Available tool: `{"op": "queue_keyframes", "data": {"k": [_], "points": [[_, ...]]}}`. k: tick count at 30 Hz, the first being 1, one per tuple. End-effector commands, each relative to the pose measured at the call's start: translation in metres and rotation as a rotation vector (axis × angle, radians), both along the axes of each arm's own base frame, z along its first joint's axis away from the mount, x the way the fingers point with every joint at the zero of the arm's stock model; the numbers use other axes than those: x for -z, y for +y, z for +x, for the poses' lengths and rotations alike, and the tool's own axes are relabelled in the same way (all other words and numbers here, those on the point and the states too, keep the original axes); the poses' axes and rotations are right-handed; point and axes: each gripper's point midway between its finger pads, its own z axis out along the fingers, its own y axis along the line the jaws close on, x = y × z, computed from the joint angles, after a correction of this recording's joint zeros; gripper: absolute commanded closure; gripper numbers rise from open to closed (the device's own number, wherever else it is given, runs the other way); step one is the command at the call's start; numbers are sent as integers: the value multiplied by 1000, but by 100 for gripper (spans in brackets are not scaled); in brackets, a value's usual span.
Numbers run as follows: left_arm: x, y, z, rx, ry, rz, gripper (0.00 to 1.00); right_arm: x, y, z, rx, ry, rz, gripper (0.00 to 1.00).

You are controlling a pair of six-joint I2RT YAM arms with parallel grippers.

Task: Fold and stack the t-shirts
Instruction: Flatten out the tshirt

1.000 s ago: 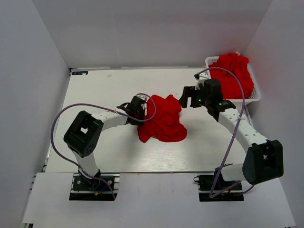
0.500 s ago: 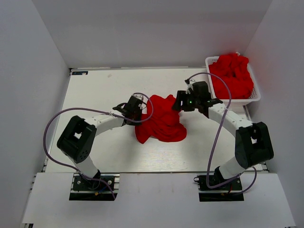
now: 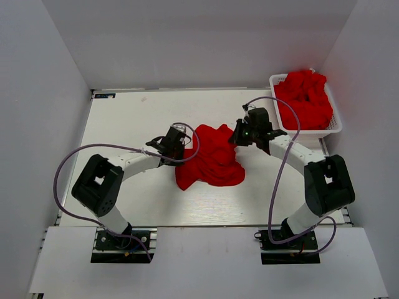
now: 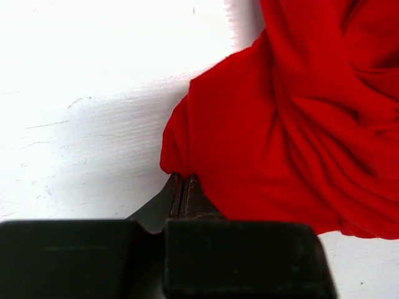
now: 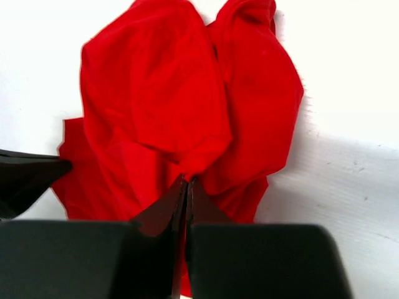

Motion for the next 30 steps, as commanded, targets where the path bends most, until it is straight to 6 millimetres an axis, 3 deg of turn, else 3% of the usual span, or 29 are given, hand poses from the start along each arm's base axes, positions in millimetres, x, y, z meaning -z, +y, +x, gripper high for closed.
{"op": "queue_keyframes", "data": {"k": [1,3,5,6,7,8,9,10,11,12,13,14,18,19,21,22,24,25,30], "points": [[-28,0,10,-27,-86,-20,100,-6,1,11,14,-43,-10,100],[-42,3,22,-59,-124,5,100,-28,-5,21,48,-116,-18,100],[-60,25,36,-142,-173,72,100,-67,-15,37,102,-238,-33,100],[-86,26,51,-188,-231,74,100,-80,-21,43,137,-282,-55,100],[-101,32,58,-223,-267,99,100,-91,-45,55,238,-343,-139,100],[-116,48,62,-279,-300,167,100,-127,-52,60,283,-427,-128,100],[-149,46,76,-313,-360,155,100,-141,-75,67,390,-474,-195,100],[-163,50,83,-335,-387,181,100,-152,-84,70,416,-507,-228,100],[-184,61,88,-393,-439,217,100,-189,-90,73,458,-578,-216,100],[-215,67,95,-429,-481,222,100,-210,-106,76,533,-636,-253,100],[-233,73,96,-462,-512,231,100,-224,-111,77,550,-673,-271,100],[-269,87,102,-558,-583,227,100,-254,-117,76,577,-733,-264,100],[-337,117,96,-660,-709,292,100,-312,-151,66,720,-854,-315,100],[-362,125,92,-696,-773,273,100,-339,-156,62,756,-908,-289,100],[-391,139,85,-691,-835,314,100,-362,-174,53,800,-952,-368,100],[-418,148,76,-740,-915,267,100,-391,-182,44,824,-1011,-386,100],[-442,164,60,-753,-971,318,100,-410,-191,33,847,-1046,-418,100],[-463,173,52,-820,-1036,278,100,-436,-199,22,883,-1097,-394,100],[-529,210,-2,-890,-1189,229,100,-491,-211,-15,892,-1213,-402,100]]}}
